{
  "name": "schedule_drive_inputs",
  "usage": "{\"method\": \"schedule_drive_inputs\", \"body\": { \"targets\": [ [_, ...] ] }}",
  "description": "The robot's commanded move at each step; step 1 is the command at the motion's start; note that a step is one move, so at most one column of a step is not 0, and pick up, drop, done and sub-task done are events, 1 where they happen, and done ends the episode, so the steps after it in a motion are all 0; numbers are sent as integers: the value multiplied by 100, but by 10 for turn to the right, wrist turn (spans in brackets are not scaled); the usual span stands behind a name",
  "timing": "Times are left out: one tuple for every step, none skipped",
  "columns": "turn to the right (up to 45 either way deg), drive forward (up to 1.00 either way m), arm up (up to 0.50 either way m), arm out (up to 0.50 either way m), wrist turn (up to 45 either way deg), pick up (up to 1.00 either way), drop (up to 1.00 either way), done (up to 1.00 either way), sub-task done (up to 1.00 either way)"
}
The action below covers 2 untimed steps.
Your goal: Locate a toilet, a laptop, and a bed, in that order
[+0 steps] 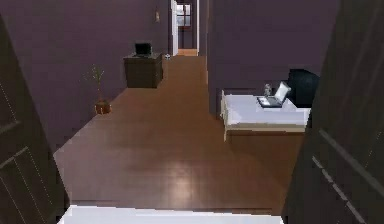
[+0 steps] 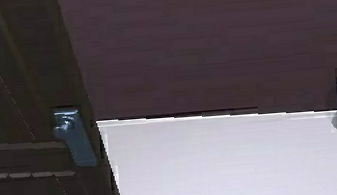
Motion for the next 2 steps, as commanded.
{"method": "schedule_drive_inputs", "body": {
  "targets": [
    [0, 60, 0, 0, 0, 0, 0, 0, 0],
    [30, 0, 0, 0, 0, 0, 0, 0, 0]
  ]
}}
